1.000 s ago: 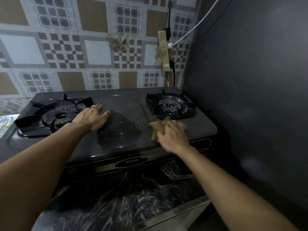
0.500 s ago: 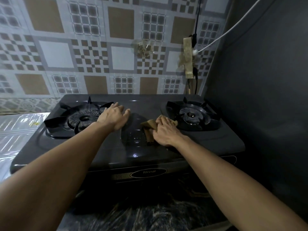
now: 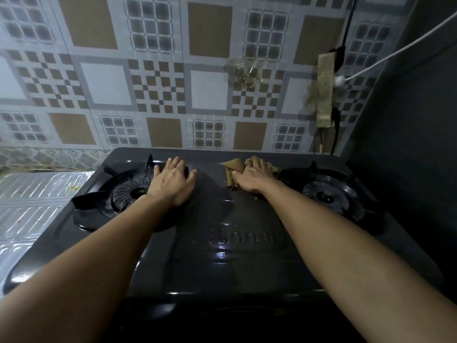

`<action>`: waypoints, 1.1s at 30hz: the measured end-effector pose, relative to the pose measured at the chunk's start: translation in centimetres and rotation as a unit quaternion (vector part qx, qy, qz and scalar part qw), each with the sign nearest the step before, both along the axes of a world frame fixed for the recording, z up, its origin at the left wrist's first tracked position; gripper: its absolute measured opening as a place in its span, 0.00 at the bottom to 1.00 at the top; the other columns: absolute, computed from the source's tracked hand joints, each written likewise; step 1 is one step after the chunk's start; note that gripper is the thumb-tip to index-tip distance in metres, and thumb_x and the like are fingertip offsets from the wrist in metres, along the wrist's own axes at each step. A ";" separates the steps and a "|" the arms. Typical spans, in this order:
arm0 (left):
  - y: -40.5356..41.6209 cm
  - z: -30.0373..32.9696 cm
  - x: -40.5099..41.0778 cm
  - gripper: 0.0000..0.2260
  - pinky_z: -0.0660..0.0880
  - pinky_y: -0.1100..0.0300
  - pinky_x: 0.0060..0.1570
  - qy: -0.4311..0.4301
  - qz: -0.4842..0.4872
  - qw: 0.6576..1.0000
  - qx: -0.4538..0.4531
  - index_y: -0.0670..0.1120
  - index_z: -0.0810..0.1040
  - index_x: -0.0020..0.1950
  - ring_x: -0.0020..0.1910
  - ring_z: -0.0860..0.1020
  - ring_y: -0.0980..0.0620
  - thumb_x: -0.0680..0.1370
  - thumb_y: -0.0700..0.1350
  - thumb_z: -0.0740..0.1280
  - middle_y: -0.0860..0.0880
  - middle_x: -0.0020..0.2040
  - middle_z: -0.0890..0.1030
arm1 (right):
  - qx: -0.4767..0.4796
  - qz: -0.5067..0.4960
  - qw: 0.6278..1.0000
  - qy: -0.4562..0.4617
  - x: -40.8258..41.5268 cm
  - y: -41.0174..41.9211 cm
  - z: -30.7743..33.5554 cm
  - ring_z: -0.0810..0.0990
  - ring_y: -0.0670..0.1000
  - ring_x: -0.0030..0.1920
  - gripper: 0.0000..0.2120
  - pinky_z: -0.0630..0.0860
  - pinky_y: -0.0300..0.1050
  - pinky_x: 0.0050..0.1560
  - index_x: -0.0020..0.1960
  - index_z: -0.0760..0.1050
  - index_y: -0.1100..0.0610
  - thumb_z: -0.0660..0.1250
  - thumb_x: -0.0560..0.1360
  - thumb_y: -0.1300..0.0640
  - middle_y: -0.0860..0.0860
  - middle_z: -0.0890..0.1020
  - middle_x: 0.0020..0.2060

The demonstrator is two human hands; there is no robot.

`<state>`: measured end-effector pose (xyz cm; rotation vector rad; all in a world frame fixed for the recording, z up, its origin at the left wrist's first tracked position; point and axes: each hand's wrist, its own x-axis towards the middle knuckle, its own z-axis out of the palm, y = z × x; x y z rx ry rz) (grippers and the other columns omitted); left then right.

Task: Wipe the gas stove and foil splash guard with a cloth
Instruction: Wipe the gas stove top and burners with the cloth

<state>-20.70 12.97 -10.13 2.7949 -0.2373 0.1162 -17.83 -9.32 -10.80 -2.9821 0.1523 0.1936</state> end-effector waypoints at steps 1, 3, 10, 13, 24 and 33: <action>-0.1 -0.1 0.1 0.28 0.46 0.43 0.76 0.006 0.002 1.000 -0.005 0.40 0.60 0.77 0.79 0.50 0.46 0.82 0.56 0.50 0.44 0.79 0.56 | -0.003 0.007 1.000 -0.005 0.9 0.2 0.0 0.46 0.60 0.78 0.37 0.44 0.57 0.76 0.78 0.45 0.61 0.46 0.79 0.38 0.59 0.47 0.78; -0.4 -0.2 0.1 0.28 0.46 0.44 0.76 0.007 0.003 1.000 -0.019 0.40 0.58 0.77 0.79 0.49 0.47 0.82 0.56 0.50 0.43 0.80 0.55 | -0.001 0.043 0.999 -0.022 2.3 1.5 0.0 0.48 0.60 0.77 0.35 0.45 0.57 0.76 0.78 0.49 0.60 0.48 0.79 0.39 0.58 0.51 0.78; 0.1 -0.6 0.2 0.28 0.44 0.47 0.76 0.009 0.018 0.999 -0.042 0.39 0.52 0.79 0.79 0.46 0.48 0.83 0.53 0.50 0.43 0.80 0.50 | 0.009 0.238 0.971 -0.024 3.7 8.5 0.1 0.47 0.56 0.78 0.30 0.44 0.54 0.77 0.78 0.49 0.59 0.52 0.81 0.50 0.55 0.50 0.79; 0.0 -0.6 0.1 0.28 0.44 0.47 0.76 0.014 0.017 0.999 -0.030 0.39 0.52 0.79 0.79 0.45 0.48 0.83 0.53 0.50 0.43 0.80 0.50 | 0.018 0.216 0.976 -0.022 3.8 7.5 0.3 0.48 0.54 0.78 0.29 0.44 0.53 0.76 0.78 0.49 0.58 0.51 0.81 0.47 0.53 0.50 0.79; 0.2 -0.8 0.5 0.26 0.47 0.44 0.75 0.008 0.012 0.997 -0.082 0.39 0.62 0.76 0.79 0.49 0.48 0.83 0.53 0.48 0.43 0.79 0.57 | 0.012 0.141 0.989 -0.042 0.4 4.8 -0.1 0.50 0.57 0.78 0.31 0.46 0.54 0.76 0.78 0.52 0.59 0.52 0.81 0.44 0.55 0.52 0.78; 0.9 -1.6 1.2 0.31 0.52 0.37 0.73 0.003 -0.001 0.998 -0.062 0.41 0.68 0.71 0.79 0.53 0.46 0.78 0.57 0.41 0.43 0.77 0.63 | 0.026 0.151 0.985 -0.080 -7.9 2.6 -1.2 0.51 0.53 0.78 0.29 0.47 0.52 0.77 0.77 0.55 0.58 0.53 0.80 0.47 0.54 0.55 0.78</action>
